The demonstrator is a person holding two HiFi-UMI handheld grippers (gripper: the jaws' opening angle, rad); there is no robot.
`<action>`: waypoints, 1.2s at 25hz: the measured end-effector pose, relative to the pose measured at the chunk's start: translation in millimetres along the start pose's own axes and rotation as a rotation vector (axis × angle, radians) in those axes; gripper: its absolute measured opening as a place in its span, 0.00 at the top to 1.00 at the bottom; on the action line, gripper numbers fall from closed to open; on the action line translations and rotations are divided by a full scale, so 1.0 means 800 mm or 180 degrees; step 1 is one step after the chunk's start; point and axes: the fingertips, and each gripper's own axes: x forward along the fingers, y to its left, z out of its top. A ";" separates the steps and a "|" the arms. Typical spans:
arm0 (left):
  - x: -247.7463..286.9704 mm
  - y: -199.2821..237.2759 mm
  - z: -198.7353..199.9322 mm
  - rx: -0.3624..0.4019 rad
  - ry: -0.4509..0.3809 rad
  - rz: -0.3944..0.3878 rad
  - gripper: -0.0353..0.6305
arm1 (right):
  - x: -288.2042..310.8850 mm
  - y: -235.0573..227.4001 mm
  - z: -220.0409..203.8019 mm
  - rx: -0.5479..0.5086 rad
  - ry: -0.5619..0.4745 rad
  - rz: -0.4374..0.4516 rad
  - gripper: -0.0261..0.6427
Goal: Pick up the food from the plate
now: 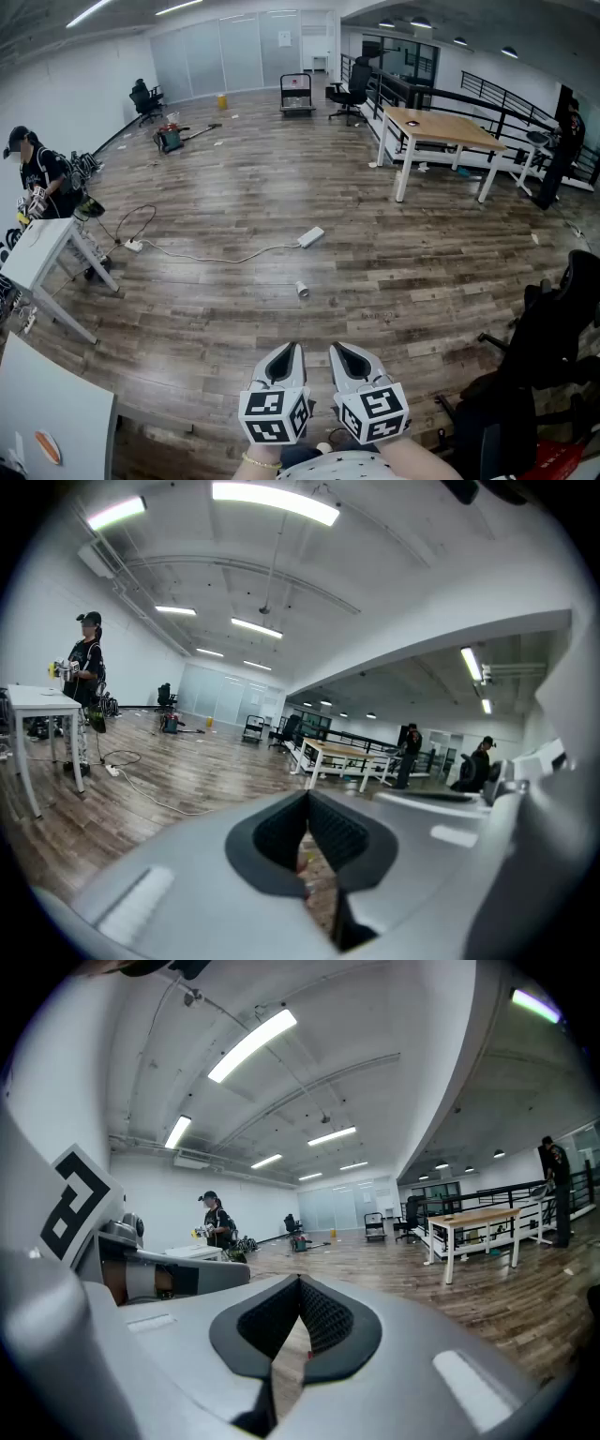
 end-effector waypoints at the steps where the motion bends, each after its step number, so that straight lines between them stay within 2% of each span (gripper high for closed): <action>1: -0.002 0.001 -0.003 -0.0014 0.0002 0.0015 0.94 | 0.000 0.003 -0.002 -0.0004 0.0017 0.0031 0.96; 6: -0.024 0.011 -0.017 -0.0060 0.0026 0.0121 0.94 | -0.002 0.029 -0.010 0.0001 0.0073 0.0219 0.96; 15: -0.109 0.113 -0.011 -0.0370 -0.0187 0.0805 0.94 | 0.034 0.156 -0.009 -0.0231 0.0187 0.1030 0.96; 23: -0.233 0.227 -0.021 -0.0552 -0.0332 0.1391 0.94 | 0.052 0.317 -0.020 -0.0356 0.0245 0.1621 0.97; 30: -0.365 0.336 -0.015 -0.0537 -0.0437 0.1902 0.94 | 0.062 0.487 -0.028 -0.0424 0.0294 0.2121 0.96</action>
